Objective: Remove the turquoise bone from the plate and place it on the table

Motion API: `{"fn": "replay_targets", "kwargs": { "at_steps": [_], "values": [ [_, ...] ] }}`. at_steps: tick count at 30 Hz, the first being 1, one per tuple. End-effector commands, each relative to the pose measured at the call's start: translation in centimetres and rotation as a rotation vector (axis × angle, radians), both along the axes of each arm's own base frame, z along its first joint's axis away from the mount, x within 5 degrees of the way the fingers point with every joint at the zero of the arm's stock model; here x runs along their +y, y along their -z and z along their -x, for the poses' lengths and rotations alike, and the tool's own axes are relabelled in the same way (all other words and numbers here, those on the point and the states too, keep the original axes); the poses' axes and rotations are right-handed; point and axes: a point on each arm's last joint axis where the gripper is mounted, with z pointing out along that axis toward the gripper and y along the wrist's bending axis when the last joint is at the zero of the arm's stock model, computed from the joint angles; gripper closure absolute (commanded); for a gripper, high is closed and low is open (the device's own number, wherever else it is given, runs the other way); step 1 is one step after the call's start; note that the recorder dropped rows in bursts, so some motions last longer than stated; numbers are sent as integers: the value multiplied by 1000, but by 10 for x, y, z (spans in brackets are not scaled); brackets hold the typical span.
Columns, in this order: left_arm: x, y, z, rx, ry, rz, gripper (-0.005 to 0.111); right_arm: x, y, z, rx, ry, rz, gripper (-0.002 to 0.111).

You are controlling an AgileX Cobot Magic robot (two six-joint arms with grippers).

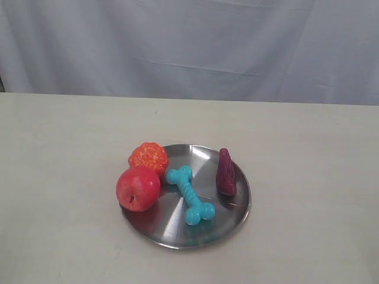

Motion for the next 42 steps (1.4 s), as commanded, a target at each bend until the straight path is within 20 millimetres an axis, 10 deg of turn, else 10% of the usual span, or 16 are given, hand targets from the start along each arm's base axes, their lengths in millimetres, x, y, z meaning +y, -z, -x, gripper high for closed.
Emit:
{"fn": "replay_targets", "kwargs": {
  "at_steps": [1, 16, 26, 36, 42],
  "values": [
    [0, 0, 0, -4, 5, -1, 107, 0, -8, 1, -106, 3, -11, 109],
    [0, 0, 0, -4, 5, -1, 107, 0, -13, 1, -192, -8, -298, 109],
    [0, 0, 0, -4, 5, -1, 107, 1, -81, -8, 33, -2, -319, 109],
    [0, 0, 0, -4, 5, -1, 107, -1, -172, -82, 535, -115, -315, 109],
    [0, 0, 0, -4, 5, -1, 107, 5, -190, -147, 769, -204, -281, 109]
  ]
}}
